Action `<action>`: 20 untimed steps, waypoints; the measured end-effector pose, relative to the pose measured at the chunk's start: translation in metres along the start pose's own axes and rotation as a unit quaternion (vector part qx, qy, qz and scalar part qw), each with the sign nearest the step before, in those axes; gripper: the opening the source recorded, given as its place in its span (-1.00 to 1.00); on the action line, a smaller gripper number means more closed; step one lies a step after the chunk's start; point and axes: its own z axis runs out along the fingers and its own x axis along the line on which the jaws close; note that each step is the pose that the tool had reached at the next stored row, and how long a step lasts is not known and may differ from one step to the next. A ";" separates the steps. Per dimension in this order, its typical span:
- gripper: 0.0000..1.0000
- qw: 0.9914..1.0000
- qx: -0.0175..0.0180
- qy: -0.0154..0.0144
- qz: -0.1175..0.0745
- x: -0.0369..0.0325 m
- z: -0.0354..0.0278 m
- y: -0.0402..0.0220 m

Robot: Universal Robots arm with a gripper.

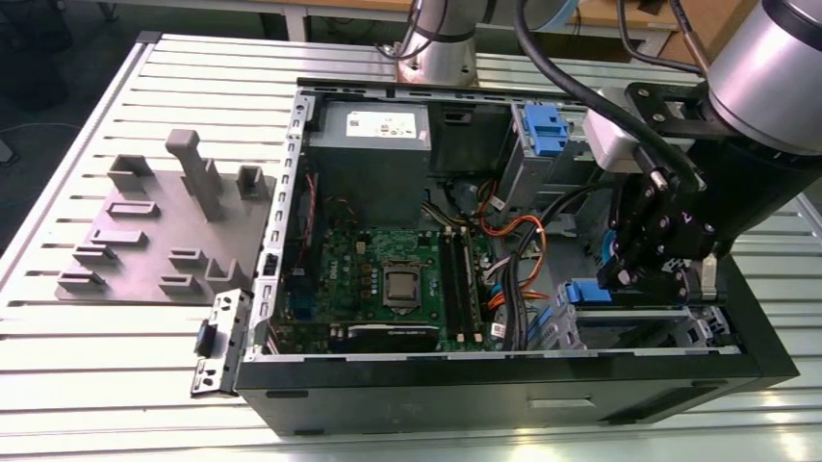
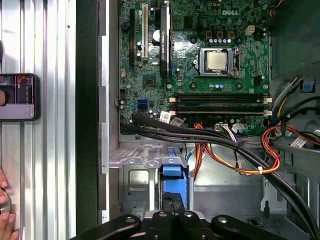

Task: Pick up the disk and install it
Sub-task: 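Insert the first disk wire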

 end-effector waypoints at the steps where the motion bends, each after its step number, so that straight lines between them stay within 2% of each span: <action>1: -0.79 1.000 0.000 0.000 0.000 0.0000 0.0000 0.0000; 10: -0.79 1.000 0.000 0.000 0.000 -0.0001 0.0003 -0.0009; 17: -0.79 1.000 0.000 0.000 0.000 -0.0007 0.0001 -0.0153; 20: -0.79 1.000 0.000 0.000 0.000 -0.0008 0.0000 -0.0172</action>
